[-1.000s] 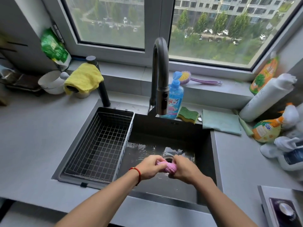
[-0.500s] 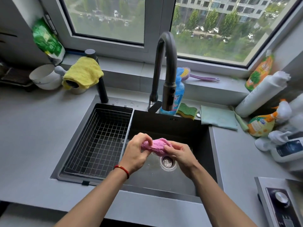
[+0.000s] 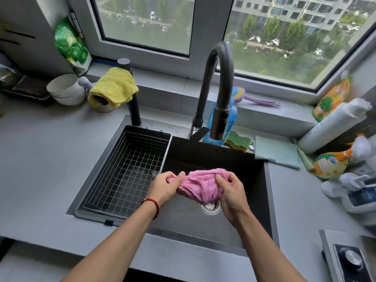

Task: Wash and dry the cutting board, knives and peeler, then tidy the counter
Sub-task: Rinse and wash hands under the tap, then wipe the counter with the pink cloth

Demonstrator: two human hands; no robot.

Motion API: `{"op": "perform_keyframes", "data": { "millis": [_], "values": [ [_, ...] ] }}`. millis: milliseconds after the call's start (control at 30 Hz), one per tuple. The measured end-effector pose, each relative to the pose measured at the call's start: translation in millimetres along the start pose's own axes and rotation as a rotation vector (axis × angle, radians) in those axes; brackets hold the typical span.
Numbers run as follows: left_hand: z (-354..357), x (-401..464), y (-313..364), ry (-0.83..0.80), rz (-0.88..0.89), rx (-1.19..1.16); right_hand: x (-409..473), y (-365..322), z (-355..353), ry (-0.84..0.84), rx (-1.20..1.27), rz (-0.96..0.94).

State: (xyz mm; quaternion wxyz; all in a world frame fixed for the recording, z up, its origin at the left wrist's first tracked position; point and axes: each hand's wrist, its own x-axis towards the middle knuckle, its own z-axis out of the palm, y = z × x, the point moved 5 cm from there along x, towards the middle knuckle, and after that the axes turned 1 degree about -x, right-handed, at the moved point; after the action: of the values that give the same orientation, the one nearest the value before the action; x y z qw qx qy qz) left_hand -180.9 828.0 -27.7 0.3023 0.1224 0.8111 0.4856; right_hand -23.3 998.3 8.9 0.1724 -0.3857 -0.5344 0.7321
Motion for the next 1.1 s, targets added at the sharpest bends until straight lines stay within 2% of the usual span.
{"op": "perform_keyframes", "data": {
  "millis": [67, 100, 133, 200, 233, 267, 367, 400, 500, 567, 667, 767, 867, 967, 1033, 1100],
  "values": [
    [0, -7, -1, 0.024, -0.004, 0.126, 4, -13, -1, -0.056, -0.153, -0.068],
    [5, -14, 2, -0.023, -0.029, 0.093, 7, -20, -1, -0.085, -0.224, -0.099],
    [14, -23, 7, -0.119, -0.092, 0.003, 7, -25, 1, -0.122, -0.264, -0.114],
    [43, -51, 22, -0.361, -0.255, -0.322, 3, -30, 11, -0.223, -0.309, -0.132],
    [57, -61, 29, -0.397, -0.275, -0.392, 1, -30, 17, -0.27, -0.334, -0.149],
    [65, -66, 35, -0.344, -0.252, -0.414, -3, -29, 22, -0.314, -0.339, -0.163],
    [42, -74, 44, 0.098, -0.119, -0.334, -4, -37, 39, -0.403, -0.458, -0.353],
    [32, -79, 44, 0.192, -0.083, -0.304, -4, -41, 45, -0.412, -0.522, -0.437],
    [1, -103, 43, 0.369, -0.006, -0.172, -8, -48, 72, -0.388, -0.592, -0.591],
    [-20, -118, 43, 0.455, 0.026, -0.159, -15, -48, 94, -0.383, -0.631, -0.621],
    [-52, -130, 34, 0.49, 0.019, -0.447, -22, -48, 117, -0.345, -0.613, -0.566],
    [-75, -133, 21, 0.561, -0.147, -0.36, -27, -38, 130, -0.375, -0.573, -0.353],
    [-100, -136, 6, 0.667, -0.213, -0.283, -44, -38, 148, -0.492, -0.586, -0.352],
    [-124, -148, -13, 0.616, -0.293, -0.365, -71, -28, 172, -0.765, -0.597, -0.16],
    [-148, -161, -26, 0.538, -0.172, -0.506, -92, -24, 196, -0.946, -0.69, -0.166],
    [-178, -178, -42, 0.357, -0.068, -0.552, -112, -12, 225, -0.998, -0.763, -0.174]
  ]
}}
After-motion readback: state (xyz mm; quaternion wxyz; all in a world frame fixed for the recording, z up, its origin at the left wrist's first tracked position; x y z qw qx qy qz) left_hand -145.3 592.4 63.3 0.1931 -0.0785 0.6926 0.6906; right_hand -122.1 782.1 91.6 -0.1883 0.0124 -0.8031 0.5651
